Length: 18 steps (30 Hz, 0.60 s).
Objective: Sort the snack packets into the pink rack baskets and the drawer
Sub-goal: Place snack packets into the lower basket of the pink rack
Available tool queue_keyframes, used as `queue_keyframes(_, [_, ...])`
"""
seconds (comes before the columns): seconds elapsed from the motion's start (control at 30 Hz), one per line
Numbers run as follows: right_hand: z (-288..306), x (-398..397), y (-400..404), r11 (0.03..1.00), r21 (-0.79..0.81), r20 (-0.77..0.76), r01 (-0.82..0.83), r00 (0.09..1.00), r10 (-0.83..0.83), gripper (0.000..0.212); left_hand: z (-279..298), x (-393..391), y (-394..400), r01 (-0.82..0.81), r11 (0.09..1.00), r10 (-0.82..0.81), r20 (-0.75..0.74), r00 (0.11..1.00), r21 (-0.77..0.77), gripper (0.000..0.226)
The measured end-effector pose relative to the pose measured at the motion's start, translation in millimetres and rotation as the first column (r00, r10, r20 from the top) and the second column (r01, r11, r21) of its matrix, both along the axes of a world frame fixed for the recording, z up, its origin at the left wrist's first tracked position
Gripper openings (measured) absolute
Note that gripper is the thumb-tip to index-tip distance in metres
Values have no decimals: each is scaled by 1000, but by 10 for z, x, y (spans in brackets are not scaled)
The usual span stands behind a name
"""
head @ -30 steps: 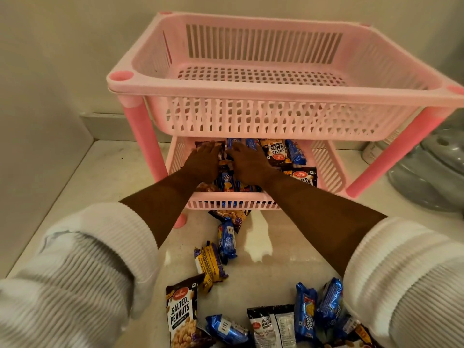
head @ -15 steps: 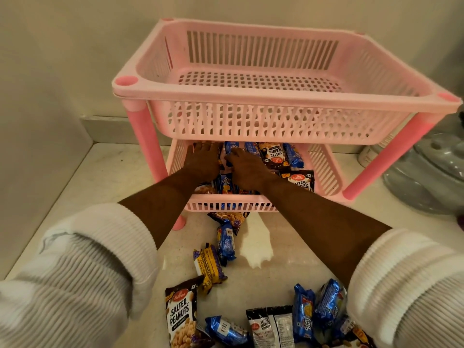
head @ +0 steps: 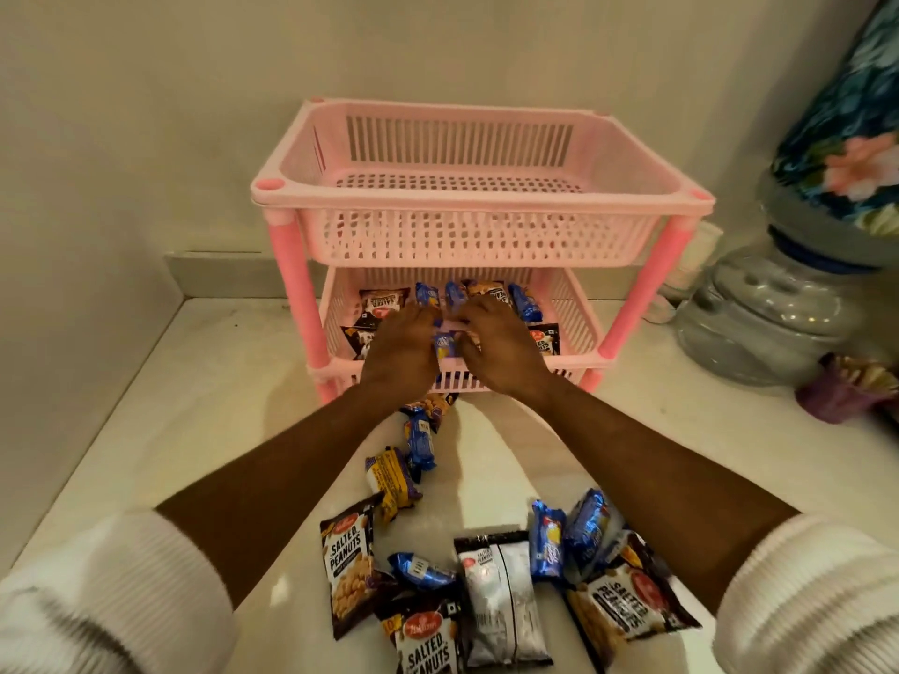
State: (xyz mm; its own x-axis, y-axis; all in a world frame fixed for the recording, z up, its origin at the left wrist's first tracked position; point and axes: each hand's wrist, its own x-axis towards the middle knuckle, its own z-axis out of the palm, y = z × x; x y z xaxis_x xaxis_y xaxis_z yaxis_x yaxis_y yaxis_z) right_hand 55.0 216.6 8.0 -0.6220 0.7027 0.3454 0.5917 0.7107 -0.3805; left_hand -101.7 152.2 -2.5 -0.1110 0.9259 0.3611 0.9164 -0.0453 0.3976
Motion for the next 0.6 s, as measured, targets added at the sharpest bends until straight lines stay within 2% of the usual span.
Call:
queue_keyframes(0.13, [-79, 471, -449, 996, 86, -116, 1, 993, 9, 22, -88, 332, -505, 14, 997, -21, 93, 995, 78, 39])
queue_keyframes(0.2, [-193, 728, -667, 999, 52, -83, -11, 996, 16, 18, -180, 493, -737, 55, 996, -62, 104, 993, 65, 36])
queue_keyframes(0.3, [-403, 1086, -930, 993, -115, 51, -13, 999, 19, 19, -341, 690, -1041, 117, 992, -111, 139, 984, -42, 28])
queue_keyframes(0.37, [-524, 1288, -1065, 970, -243, 185, -17, 981, 63, 28, -443, 804, -1224, 170, 973, -146, 156, 977, -157, 29])
queue_keyframes(0.43, [-626, 1455, -1166, 937, -350, 346, -12, 928, 141, 46, -545, 938, -1405, 215, 935, -180, 145, 973, -283, 32])
queue_keyframes(0.53, [-732, 1615, -1253, 934, -355, 525, 35, 835, 168, 78, -676, 1143, -1653, 197, 883, -185, 71, 980, -426, 45])
queue_keyframes(0.6, [-772, 1682, -1319, 944, -327, 555, 36, 816, 161, 85, -739, 1288, -1801, 184, 850, -214, -3, 977, -493, 56])
